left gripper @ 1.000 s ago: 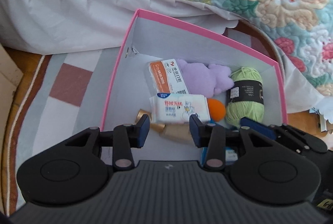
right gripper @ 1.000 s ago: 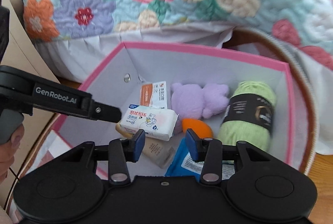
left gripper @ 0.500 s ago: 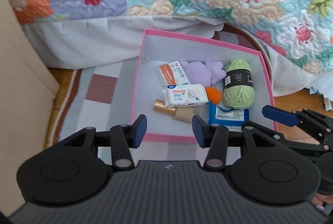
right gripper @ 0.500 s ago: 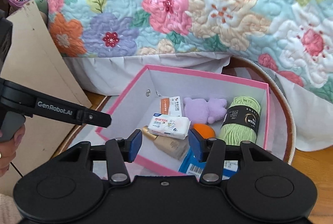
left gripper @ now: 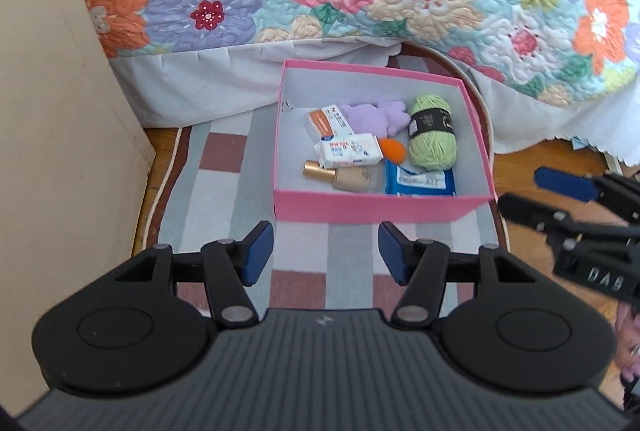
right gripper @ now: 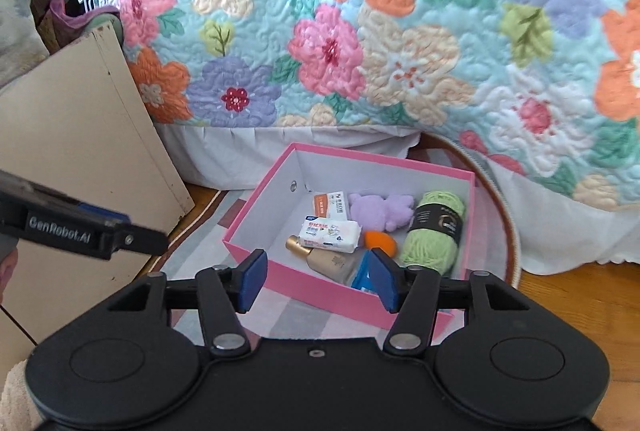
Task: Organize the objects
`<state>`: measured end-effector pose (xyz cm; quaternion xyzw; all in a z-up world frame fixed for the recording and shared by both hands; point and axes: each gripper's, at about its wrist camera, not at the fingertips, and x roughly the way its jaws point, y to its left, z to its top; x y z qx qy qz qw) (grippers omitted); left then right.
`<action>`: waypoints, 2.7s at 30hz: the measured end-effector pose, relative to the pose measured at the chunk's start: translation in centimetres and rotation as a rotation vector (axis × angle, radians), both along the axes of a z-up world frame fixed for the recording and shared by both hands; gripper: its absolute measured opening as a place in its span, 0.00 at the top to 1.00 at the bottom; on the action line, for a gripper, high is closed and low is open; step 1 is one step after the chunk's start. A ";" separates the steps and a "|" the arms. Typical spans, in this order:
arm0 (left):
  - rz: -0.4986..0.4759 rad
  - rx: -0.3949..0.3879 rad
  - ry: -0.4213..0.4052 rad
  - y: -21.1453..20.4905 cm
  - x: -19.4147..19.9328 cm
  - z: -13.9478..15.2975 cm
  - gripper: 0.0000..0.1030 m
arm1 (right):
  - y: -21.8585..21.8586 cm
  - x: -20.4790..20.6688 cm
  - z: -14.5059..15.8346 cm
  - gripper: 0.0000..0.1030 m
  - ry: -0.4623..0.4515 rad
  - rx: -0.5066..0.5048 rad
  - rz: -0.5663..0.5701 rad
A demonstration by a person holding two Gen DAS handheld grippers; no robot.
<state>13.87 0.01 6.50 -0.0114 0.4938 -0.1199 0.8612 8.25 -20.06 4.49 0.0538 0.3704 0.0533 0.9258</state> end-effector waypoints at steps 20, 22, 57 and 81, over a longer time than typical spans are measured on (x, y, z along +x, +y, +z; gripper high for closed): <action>-0.049 0.021 0.017 -0.2 -6.4 -1.4 0.39 | 0.0 -6.7 -2.4 0.27 0.102 -0.011 -0.155; -0.042 0.025 0.026 -0.1 -6.3 -2.0 0.39 | -0.1 -6.7 -2.9 0.24 0.116 -0.017 -0.170; -0.021 0.132 0.085 0.3 -6.3 -3.8 0.01 | 0.0 -7.1 -4.1 0.12 0.269 -0.085 -0.272; 0.030 0.096 0.133 1.9 -6.9 -4.2 0.01 | 0.9 -7.9 -3.7 0.12 0.248 -0.107 -0.237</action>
